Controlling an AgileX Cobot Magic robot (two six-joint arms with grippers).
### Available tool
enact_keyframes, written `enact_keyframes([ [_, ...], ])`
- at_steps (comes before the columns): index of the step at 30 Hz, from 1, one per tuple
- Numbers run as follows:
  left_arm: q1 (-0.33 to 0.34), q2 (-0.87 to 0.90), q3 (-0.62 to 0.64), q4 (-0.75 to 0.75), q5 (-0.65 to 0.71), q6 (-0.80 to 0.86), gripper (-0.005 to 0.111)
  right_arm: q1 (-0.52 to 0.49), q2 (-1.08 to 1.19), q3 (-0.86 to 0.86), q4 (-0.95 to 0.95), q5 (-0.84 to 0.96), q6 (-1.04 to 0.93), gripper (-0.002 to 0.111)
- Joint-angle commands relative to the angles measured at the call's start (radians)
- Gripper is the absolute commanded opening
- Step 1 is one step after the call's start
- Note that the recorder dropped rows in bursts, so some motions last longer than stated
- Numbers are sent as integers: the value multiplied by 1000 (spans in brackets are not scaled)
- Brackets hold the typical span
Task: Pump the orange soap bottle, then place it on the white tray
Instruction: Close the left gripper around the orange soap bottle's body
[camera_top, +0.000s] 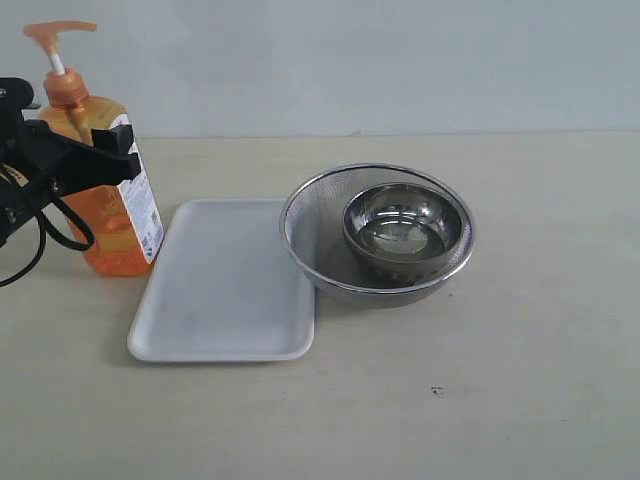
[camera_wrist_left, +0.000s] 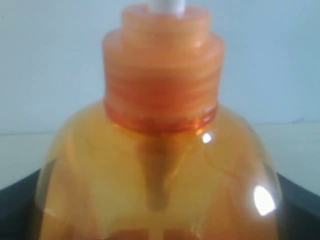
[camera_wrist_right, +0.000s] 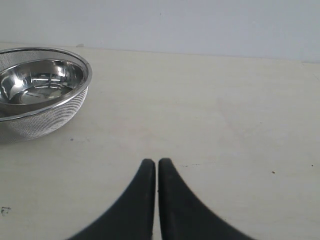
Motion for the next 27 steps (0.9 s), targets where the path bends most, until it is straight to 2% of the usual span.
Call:
enact_keyframes([
  [1, -1, 1, -4, -6, 2, -7, 5, -6, -5, 0, -1, -4, -7, 0],
  [27, -1, 1, -4, -6, -70, -7, 5, -6, -5, 0, -1, -4, -4, 0],
])
